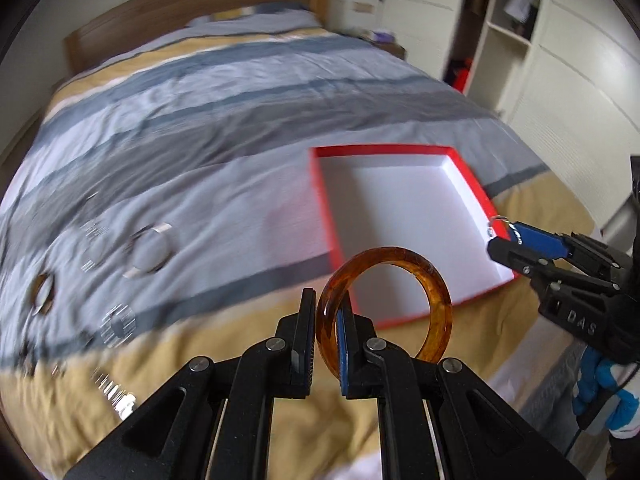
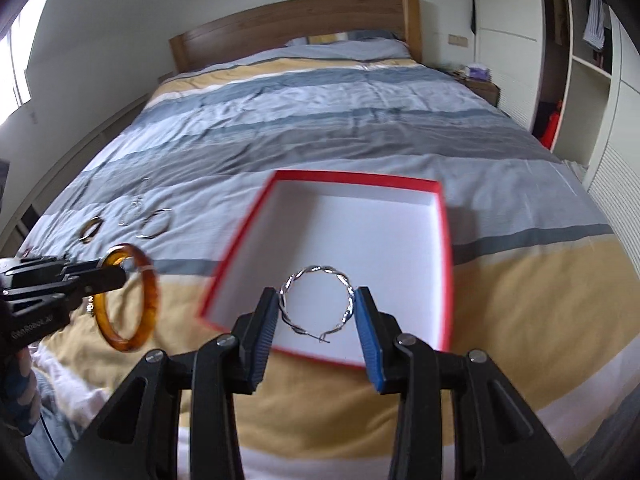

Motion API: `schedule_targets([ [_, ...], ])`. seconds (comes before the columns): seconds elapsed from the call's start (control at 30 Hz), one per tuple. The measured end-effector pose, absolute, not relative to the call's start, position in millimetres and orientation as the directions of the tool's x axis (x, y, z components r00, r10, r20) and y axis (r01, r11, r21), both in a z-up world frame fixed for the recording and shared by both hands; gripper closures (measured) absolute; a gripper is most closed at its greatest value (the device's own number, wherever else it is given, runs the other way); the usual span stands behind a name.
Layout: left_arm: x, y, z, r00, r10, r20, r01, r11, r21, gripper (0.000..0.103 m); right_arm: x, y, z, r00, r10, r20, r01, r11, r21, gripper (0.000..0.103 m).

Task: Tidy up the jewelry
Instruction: 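Carry both bangles to the red box and release them inside, then withdraw both tools from the box back toward the jewelry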

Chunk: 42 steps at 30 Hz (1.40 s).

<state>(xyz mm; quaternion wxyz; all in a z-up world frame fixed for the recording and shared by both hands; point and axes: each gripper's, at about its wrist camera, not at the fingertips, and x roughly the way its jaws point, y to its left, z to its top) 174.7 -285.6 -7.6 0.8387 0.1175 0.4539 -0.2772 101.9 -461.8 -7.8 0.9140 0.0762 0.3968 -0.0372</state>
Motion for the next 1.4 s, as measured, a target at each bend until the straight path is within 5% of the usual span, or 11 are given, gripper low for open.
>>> schedule_targets([
  [0.4, 212, -367, -86, 0.353, -0.240, -0.904, 0.649, 0.759, 0.051, 0.094, 138, -493, -71, 0.529, 0.065, -0.846, -0.044, 0.998, 0.050, 0.066],
  [0.77, 210, -366, -89, 0.353, -0.206, -0.913, 0.626, 0.777, 0.066, 0.091, 134, -486, -72, 0.468, 0.046, -0.883, -0.115, 0.993, -0.009, 0.065],
  [1.1, 191, -345, -49, 0.373, -0.270, -0.888, 0.603, 0.798, 0.010, 0.070, 98, -490, -31, 0.502, 0.008, -0.865, -0.026, 1.000, -0.005, 0.061],
  [1.23, 169, -316, -10, 0.447, -0.305, -0.841, 0.563, 0.826, 0.000, 0.053, 73, -481, 1, 0.550, -0.011, -0.835, 0.008, 1.000, -0.008, 0.061],
  [1.4, 131, -263, 31, 0.517, -0.317, -0.795, 0.530, 0.848, 0.006, 0.048, 44, -447, 44, 0.625, -0.012, -0.780, 0.005, 1.000, -0.012, 0.061],
])
